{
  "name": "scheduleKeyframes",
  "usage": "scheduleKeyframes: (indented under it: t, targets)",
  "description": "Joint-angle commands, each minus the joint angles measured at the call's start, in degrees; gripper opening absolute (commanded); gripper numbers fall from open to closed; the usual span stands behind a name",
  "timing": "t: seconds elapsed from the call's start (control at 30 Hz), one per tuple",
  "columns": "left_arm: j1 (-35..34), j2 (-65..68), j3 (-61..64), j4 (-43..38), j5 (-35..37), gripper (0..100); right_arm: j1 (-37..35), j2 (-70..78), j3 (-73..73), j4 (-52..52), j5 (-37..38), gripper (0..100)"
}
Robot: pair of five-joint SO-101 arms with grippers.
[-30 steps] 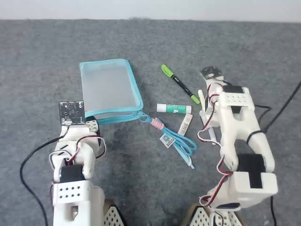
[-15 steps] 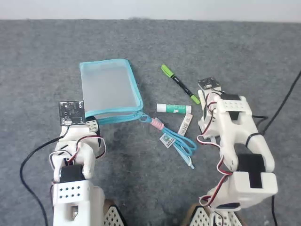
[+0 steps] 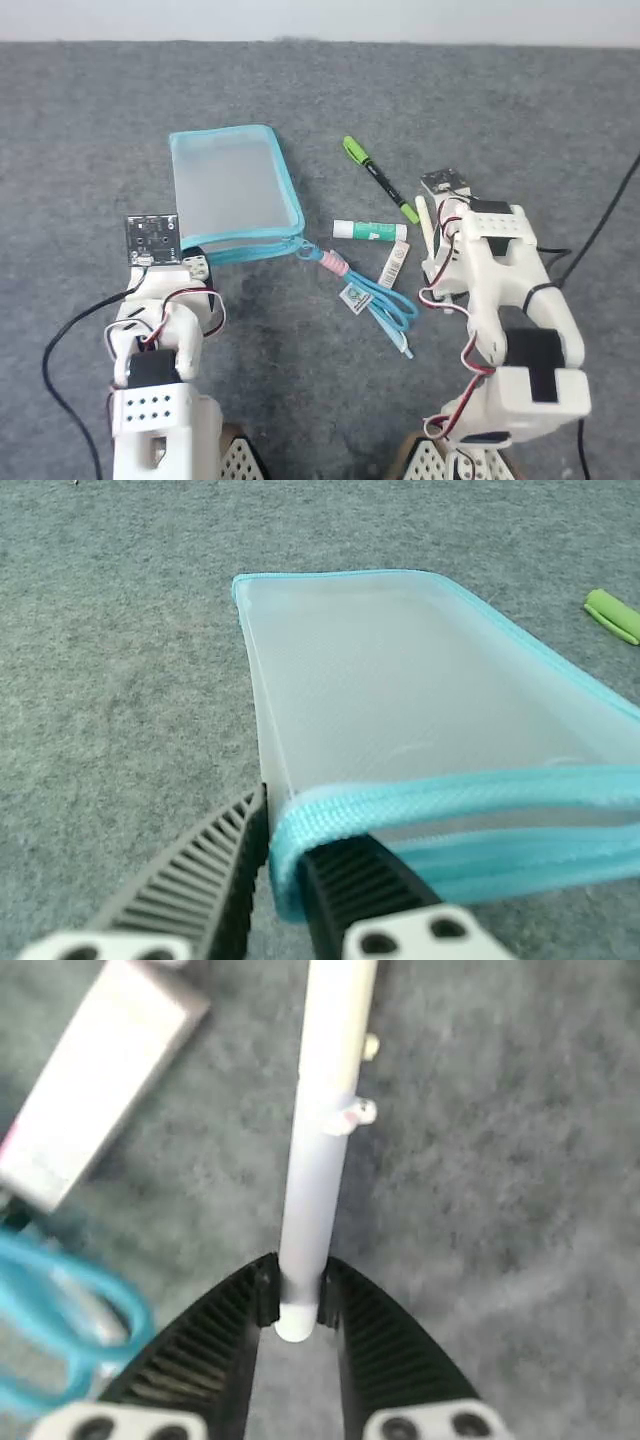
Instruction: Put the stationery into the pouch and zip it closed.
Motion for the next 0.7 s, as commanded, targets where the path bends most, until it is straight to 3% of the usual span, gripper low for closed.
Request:
scheduleKeyframes:
  t: [0.0, 0.3, 0.67]
  targets:
    - [0.18, 0.09, -3.12, -2.64, 3.52, 1, -0.66, -11.03, -2.11, 5.67, 1.76, 0.7]
    - [0.53, 0.09, -4.09, -2.99, 5.10, 1, -2.24, -39.52, -2.11, 21.32, 7.82, 0.6]
    - [0.53, 0.09, -3.91, -2.90, 5.10, 1, -17.27, -58.33, -2.46, 31.25, 4.92, 0.6]
